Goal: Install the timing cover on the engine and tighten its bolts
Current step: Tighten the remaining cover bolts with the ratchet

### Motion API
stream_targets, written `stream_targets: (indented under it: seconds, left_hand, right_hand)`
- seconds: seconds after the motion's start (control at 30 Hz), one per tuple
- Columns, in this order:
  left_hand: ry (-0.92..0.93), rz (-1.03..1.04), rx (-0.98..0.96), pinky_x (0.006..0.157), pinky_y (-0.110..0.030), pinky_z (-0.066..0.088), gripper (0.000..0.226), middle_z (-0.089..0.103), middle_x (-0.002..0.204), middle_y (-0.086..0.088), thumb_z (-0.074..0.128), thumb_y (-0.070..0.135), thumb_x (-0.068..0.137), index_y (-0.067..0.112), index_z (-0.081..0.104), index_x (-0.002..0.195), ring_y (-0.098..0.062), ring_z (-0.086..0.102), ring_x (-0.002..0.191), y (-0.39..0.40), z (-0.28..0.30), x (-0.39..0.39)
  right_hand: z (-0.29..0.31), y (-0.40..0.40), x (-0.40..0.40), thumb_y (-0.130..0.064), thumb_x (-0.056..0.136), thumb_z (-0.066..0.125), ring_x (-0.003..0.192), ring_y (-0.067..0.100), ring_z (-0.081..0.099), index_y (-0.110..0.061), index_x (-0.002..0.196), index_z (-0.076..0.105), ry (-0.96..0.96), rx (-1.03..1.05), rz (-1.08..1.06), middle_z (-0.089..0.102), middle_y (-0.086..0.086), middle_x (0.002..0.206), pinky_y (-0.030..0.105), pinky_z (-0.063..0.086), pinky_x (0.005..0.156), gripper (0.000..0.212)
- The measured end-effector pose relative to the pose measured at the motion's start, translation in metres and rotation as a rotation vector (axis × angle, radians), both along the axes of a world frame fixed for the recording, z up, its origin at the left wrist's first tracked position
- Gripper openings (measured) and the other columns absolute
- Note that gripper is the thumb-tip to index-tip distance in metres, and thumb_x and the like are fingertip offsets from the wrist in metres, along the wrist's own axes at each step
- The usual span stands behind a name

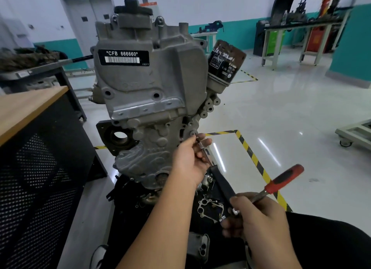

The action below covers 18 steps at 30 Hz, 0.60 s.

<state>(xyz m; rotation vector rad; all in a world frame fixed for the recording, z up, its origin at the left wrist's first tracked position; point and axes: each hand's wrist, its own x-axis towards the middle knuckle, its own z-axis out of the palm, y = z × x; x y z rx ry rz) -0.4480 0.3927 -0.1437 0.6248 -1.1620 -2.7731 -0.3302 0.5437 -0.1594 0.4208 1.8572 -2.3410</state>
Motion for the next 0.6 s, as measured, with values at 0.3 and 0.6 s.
stream_targets:
  seconds: [0.3, 0.6]
  left_hand:
    - [-0.076, 0.04, -0.099, 0.043, -0.021, 0.031, 0.029, 0.066, 0.059, -0.001, 0.049, 0.024, 0.108, 0.01, 0.068, 0.09, -0.005, 0.03, 0.033, 0.001, -0.01, -0.013]
    - [-0.061, 0.154, -0.087, 0.036, -0.014, 0.033, 0.023, 0.064, 0.072, -0.005, 0.054, 0.021, 0.106, 0.009, 0.066, 0.09, -0.001, 0.044, 0.03, 0.005, -0.005, -0.016]
  right_hand:
    - [-0.006, -0.021, 0.001, -0.005, 0.085, 0.08, 0.043, 0.037, 0.064, 0.005, 0.089, 0.065, 0.022, -0.063, -0.049, 0.065, 0.011, 0.057, 0.042, 0.056, 0.046, 0.019]
    - [-0.005, -0.019, 0.001, -0.006, 0.085, 0.079, 0.054, 0.032, 0.071, -0.002, 0.097, 0.066, 0.106, -0.113, -0.006, 0.073, 0.008, 0.068, 0.037, 0.059, 0.05, 0.018]
